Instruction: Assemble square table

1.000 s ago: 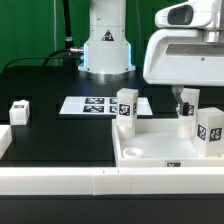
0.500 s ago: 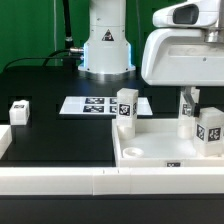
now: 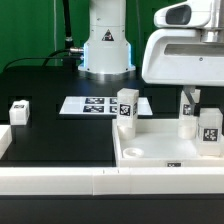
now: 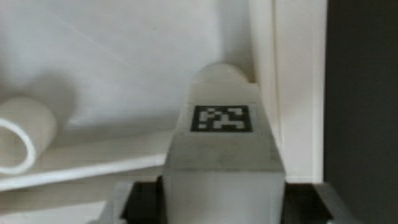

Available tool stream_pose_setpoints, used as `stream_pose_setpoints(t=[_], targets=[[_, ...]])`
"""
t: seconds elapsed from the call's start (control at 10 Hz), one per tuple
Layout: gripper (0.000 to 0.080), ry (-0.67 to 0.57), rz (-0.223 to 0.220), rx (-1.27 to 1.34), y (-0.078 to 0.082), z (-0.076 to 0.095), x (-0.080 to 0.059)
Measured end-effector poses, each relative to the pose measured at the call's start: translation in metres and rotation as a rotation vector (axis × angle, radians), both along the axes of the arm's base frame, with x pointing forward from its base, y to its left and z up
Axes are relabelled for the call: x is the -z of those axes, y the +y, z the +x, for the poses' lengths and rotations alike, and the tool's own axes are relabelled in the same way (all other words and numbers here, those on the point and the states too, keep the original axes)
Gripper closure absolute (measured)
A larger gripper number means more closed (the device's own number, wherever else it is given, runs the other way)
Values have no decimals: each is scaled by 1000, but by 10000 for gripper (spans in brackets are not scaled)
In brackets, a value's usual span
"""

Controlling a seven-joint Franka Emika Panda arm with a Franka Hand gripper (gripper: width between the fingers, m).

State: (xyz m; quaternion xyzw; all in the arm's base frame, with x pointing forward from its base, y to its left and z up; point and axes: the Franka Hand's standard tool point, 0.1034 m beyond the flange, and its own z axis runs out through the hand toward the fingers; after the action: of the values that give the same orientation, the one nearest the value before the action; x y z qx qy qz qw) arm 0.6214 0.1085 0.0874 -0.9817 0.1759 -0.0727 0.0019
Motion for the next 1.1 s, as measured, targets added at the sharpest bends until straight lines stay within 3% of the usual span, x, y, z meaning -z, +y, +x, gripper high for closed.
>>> stream_pose_setpoints(t=[0.5,0.8,1.1], targets=[[515,0,93,655,2,-2,1],[515,5,116,799,2,-2,1],[177,19,99,713,5,-5,3]])
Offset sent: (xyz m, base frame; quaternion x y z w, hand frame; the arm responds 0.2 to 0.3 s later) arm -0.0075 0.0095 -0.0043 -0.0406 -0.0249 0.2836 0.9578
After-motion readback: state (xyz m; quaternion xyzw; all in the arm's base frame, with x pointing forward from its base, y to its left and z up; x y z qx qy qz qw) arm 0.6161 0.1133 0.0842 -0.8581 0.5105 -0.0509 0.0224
